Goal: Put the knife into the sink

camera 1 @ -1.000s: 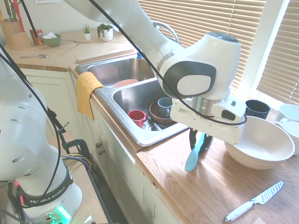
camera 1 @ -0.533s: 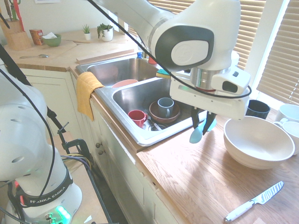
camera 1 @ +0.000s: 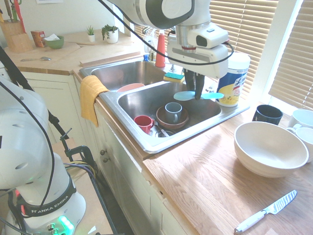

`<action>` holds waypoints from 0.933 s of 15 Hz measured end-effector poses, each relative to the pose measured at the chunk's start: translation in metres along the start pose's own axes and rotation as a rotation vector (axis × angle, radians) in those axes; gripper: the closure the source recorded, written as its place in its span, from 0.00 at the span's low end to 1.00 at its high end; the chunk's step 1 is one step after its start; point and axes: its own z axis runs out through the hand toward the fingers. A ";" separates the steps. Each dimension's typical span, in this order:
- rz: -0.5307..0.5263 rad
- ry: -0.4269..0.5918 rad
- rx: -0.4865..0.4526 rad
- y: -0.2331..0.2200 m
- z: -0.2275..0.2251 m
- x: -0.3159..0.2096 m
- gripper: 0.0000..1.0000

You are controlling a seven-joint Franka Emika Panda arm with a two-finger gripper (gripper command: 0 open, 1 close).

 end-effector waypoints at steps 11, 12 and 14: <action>0.036 0.004 0.051 -0.090 0.153 -0.114 1.00; 0.037 0.000 0.048 -0.092 0.164 -0.119 1.00; 0.018 -0.015 0.044 -0.098 0.186 -0.124 1.00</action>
